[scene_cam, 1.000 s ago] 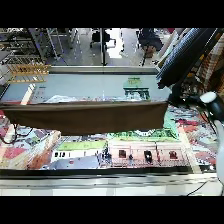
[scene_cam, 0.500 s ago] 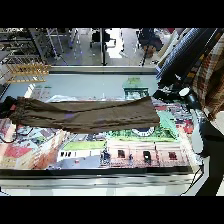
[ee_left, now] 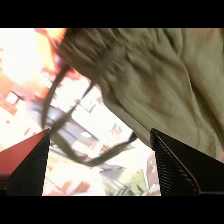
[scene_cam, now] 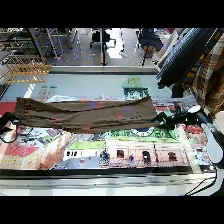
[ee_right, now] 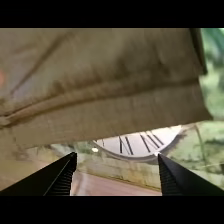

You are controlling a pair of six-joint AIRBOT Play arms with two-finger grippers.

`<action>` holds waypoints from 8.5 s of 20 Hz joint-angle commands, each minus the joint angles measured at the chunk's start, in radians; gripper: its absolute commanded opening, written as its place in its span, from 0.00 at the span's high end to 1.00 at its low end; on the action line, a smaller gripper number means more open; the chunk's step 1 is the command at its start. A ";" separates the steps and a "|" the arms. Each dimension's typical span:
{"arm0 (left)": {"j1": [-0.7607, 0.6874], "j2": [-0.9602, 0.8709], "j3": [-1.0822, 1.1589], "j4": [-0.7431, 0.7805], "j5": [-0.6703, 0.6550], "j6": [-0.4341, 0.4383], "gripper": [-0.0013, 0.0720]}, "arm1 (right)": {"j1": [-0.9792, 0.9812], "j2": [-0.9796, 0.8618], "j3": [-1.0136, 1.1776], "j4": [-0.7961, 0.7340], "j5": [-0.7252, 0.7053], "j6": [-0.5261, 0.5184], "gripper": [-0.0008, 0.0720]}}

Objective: Fold the clothes and pants, and hang the long-sleeved shirts on hangers.

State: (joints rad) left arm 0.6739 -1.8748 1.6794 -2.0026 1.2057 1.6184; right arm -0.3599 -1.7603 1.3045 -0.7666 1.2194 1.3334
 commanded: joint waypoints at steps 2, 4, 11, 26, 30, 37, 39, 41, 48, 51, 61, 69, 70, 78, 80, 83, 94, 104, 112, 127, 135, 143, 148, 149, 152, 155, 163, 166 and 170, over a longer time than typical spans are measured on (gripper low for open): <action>-0.045 -0.056 -0.004 -0.008 -0.064 -0.086 0.04 | 0.015 0.039 -0.208 0.202 -0.193 -0.037 0.19; -0.066 -0.077 -0.004 -0.029 -0.139 -0.109 0.04 | 0.040 0.039 -0.208 0.254 -0.292 -0.036 0.19; -0.119 -0.134 0.005 -0.108 -0.258 -0.165 0.97 | 0.164 -0.037 -0.071 0.370 -0.530 0.000 0.93; 0.011 0.045 -0.033 0.366 0.313 0.126 0.97 | 0.148 0.294 -0.299 -0.249 0.152 -0.100 0.87; 0.014 0.052 -0.102 0.406 0.357 0.125 0.01 | 0.122 0.366 -0.349 -0.262 0.174 -0.125 0.27; 0.016 0.098 0.106 0.239 0.316 0.100 0.17 | -0.146 0.330 -0.296 -0.166 0.021 -0.163 0.27; 0.013 0.111 0.110 0.137 0.290 0.126 0.20 | -0.142 0.276 -0.296 -0.137 -0.027 -0.190 0.27; 0.007 0.106 0.106 0.135 0.301 0.125 0.20 | -0.137 0.232 -0.296 -0.113 -0.077 -0.212 0.27; -0.006 0.105 0.106 0.131 0.318 0.126 0.20 | -0.083 0.123 -0.288 0.016 -0.081 -0.336 0.30; -0.027 0.105 0.106 0.131 0.317 0.127 0.20 | -0.029 0.065 -0.288 0.035 -0.091 -0.341 0.48; -0.241 0.106 -0.008 0.026 0.407 0.194 0.92 | -0.072 0.336 -0.024 -0.705 -0.043 0.046 0.97; -0.464 0.108 -0.191 0.026 0.297 0.260 0.92 | 0.109 0.362 0.032 -0.481 0.044 0.001 0.97; -0.464 0.109 -0.191 0.027 0.298 0.259 0.92 | 0.187 0.364 0.032 -0.438 0.051 -0.011 0.97; -0.435 0.138 -0.190 0.027 0.312 0.245 0.96 | 1.018 0.190 0.036 -0.383 -0.422 0.150 0.97; -0.435 0.138 -0.191 0.027 0.316 0.245 0.96 | 1.089 0.081 0.108 -0.360 -0.469 0.150 0.93; -0.435 0.138 -0.192 0.028 0.317 0.245 0.96 | 1.035 0.047 0.260 -0.412 -0.372 0.151 0.35; -0.440 0.138 -0.192 0.032 0.316 0.244 0.96 | 0.271 0.226 -0.148 -0.041 0.030 -0.137 0.24; -0.542 0.138 -0.192 0.026 0.318 0.238 0.94 | 0.347 -0.025 -0.127 0.144 -0.015 -0.386 0.24; -0.599 0.144 -0.192 -0.006 0.315 0.238 0.95 | 0.357 0.200 0.204 -0.239 0.044 -0.148 0.96; -0.638 0.117 -0.192 -0.003 0.063 0.216 0.97 | 0.366 0.252 0.286 -0.519 0.238 0.118 0.96; -0.645 0.058 -0.192 0.035 0.027 0.171 0.97 | 0.366 0.283 0.327 -0.823 0.291 0.206 0.97; -0.571 0.214 0.008 0.026 0.132 0.207 0.97 | 0.684 0.265 0.490 -0.543 0.040 0.297 0.97; -0.514 0.310 0.014 0.027 0.231 0.207 0.97 | 1.032 0.055 0.531 -0.491 -0.306 0.296 0.97; -0.504 0.311 0.014 0.027 0.254 0.207 0.97 | 1.072 -0.012 0.570 -0.469 -0.333 0.293 0.97; -0.478 0.311 0.014 0.026 0.293 0.206 0.97 | 1.149 -0.241 0.763 -0.371 -0.373 0.222 0.97; -0.473 0.310 0.014 0.027 0.303 0.206 0.97 | 1.154 -0.359 0.810 -0.216 -0.440 0.183 0.96; -0.474 0.310 0.012 0.027 0.303 0.203 0.97 | 0.970 -0.194 0.780 -0.086 -0.132 0.023 0.27; -0.488 0.308 -0.005 0.025 0.303 0.203 0.87 | 0.842 -0.089 0.726 -0.251 0.029 0.153 0.27; -0.536 0.284 -0.129 0.011 0.260 0.204 0.32 | 0.734 -0.061 0.591 -0.192 0.169 0.120 0.27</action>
State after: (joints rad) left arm 0.1650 -1.5753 1.6188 -1.9850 1.5017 1.8210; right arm 0.4438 -1.8523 1.9701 -0.9546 1.2564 1.4647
